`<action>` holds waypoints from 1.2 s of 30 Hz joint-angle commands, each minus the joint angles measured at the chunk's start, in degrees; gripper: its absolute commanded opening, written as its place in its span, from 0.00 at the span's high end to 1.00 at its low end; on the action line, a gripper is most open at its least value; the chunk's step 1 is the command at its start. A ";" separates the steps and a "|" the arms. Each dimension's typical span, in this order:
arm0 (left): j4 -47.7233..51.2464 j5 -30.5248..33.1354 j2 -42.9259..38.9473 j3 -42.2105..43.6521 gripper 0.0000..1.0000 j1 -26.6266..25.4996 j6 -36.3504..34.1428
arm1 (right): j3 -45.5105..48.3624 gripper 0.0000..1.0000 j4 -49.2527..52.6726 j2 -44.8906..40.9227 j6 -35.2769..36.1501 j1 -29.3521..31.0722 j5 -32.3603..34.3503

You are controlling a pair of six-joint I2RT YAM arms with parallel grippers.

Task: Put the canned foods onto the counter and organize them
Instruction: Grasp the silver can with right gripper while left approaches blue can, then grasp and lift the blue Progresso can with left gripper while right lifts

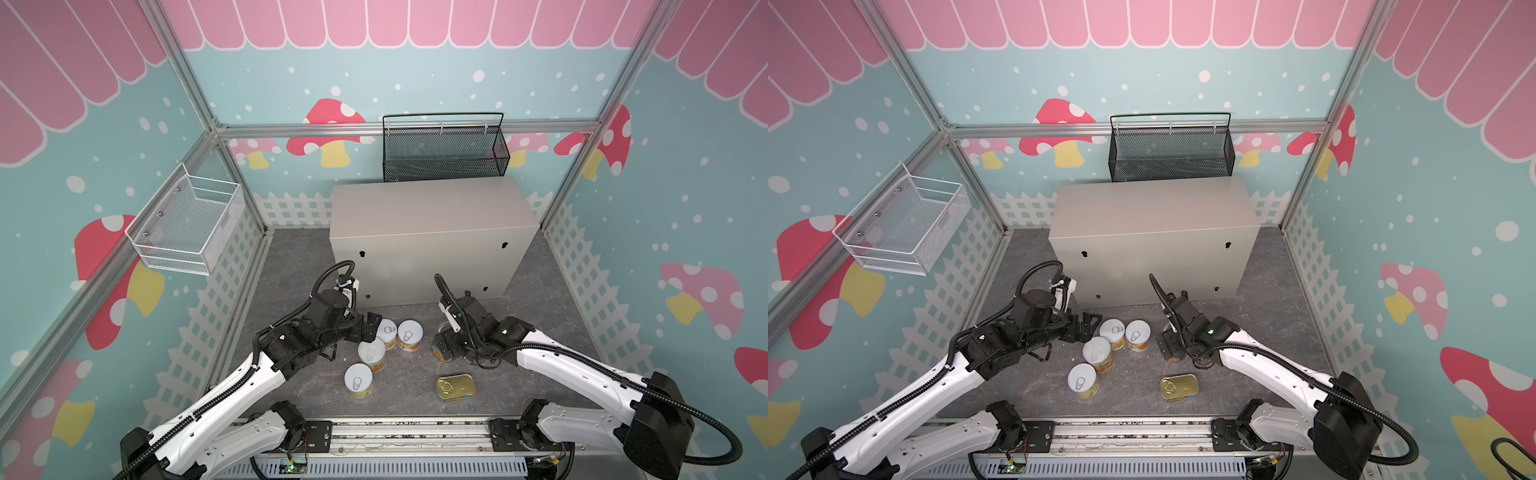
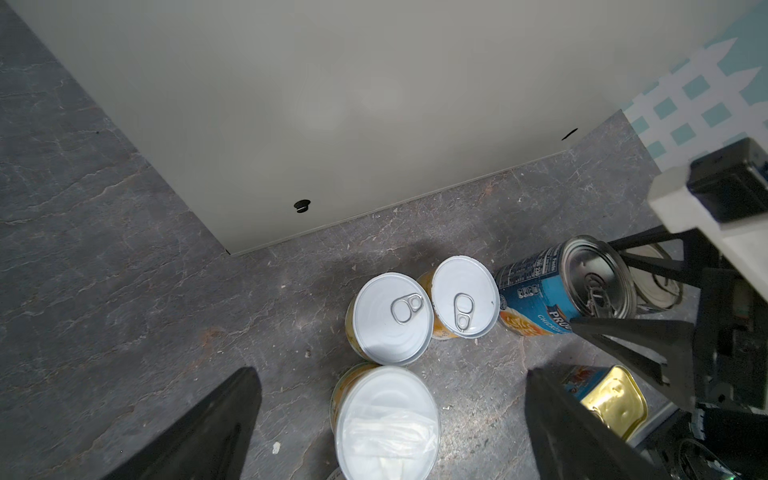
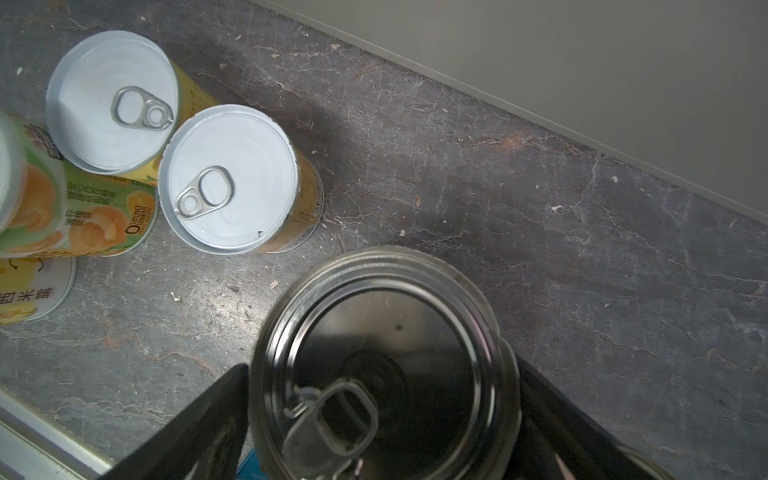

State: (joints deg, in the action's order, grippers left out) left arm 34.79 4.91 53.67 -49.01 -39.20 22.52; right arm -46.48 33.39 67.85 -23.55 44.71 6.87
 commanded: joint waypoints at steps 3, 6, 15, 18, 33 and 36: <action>-1.30 0.10 -1.11 0.42 0.01 -0.35 0.28 | -0.80 0.06 2.76 2.52 0.66 1.25 -0.77; -1.25 0.19 -1.77 0.58 0.01 -0.35 0.28 | -1.20 0.10 2.47 2.76 0.89 1.41 -0.60; -2.38 -2.06 -2.94 0.08 0.01 -0.68 -0.15 | -5.07 0.37 3.21 1.76 3.02 1.87 -0.31; -2.99 -3.47 -3.19 -0.27 0.01 -1.47 -0.68 | -7.56 0.42 3.69 -0.34 6.25 1.87 -1.48; -0.83 -10.26 -1.22 -9.36 0.01 -12.55 -14.04 | -23.96 0.50 6.17 -2.45 16.95 1.70 -16.24; -0.55 -13.55 -2.76 -9.90 0.01 -13.27 -16.49 | -27.13 0.50 7.91 -2.65 18.63 1.61 -18.82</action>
State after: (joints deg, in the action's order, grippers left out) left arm 32.73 -4.78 52.36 -57.67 -51.92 10.94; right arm -68.64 44.58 68.05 -8.49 46.19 -7.29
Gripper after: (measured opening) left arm 0.995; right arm 0.857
